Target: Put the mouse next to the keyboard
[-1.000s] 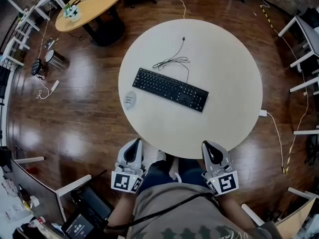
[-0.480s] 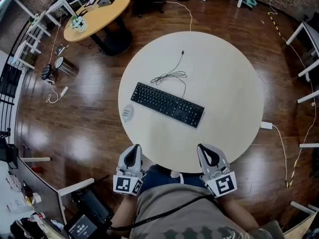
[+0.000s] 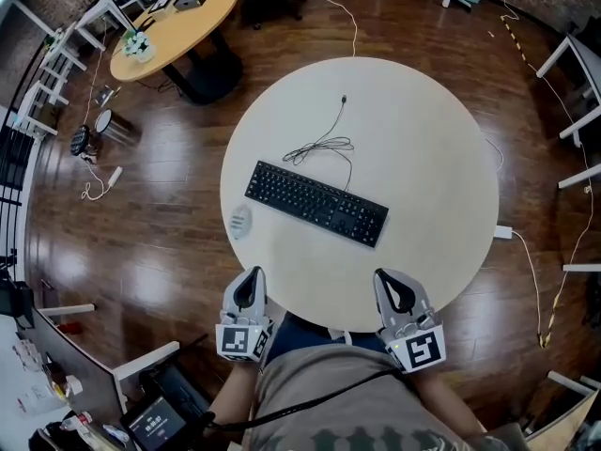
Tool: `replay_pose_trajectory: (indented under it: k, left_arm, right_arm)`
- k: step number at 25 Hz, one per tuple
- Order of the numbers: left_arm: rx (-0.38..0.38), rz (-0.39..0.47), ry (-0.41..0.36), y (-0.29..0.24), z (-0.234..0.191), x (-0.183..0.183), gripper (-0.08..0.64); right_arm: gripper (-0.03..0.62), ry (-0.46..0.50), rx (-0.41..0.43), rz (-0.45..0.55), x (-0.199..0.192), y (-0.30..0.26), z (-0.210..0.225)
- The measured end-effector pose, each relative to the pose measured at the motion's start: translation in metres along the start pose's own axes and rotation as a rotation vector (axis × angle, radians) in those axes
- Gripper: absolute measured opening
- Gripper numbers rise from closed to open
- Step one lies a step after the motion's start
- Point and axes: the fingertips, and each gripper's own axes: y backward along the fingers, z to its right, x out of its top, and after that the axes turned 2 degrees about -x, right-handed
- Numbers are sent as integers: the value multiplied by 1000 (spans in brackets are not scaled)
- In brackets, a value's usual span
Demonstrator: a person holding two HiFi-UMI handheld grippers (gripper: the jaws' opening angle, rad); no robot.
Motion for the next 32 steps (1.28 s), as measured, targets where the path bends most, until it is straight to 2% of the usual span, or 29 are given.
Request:
replay_pose_trajectory:
  k: [3,6,10,14,16,17,18,20,24,32]
  left_arm:
    - [-32,21,3,-9,-9,6,2]
    - [-37,12,-25,-17,-18,2,2]
    - [-8,-43,-15,-24,-43,-20,2]
    - [2,-110,-45,-34,-66,-34,5]
    - [18,-150,-37,-38,-79,-46,166]
    - [27,-172,-34,-40,-86,-53,174]
    - [32,-195,-30,-43,-93,-60,215]
    - [31,-250,-21,-51,-108,-76,224]
    - [33,-348,-9,-67,-134,-103,299]
    - [1,-498,8,-82,-162,-152,319]
  right_arm:
    - [5,-15,-4,-22,-4,-12,-8]
    - [5,-32,11,-27,-1,-25,-19]
    - [5,-21,9,-30,-1,-37,-25]
    - [5,1,4,-33,-3,-46,-31]
    - [5,6,0,-35,-4,-49,-36]
    - [5,12,-4,-43,-6,-49,-39]
    - [5,17,-9,-54,-8,-50,-41]
    - [5,13,-24,-70,-9,-54,-43]
    - [5,3,-66,-74,-9,-60,-41]
    - [5,-5,-127,-100,-16,-68,-44]
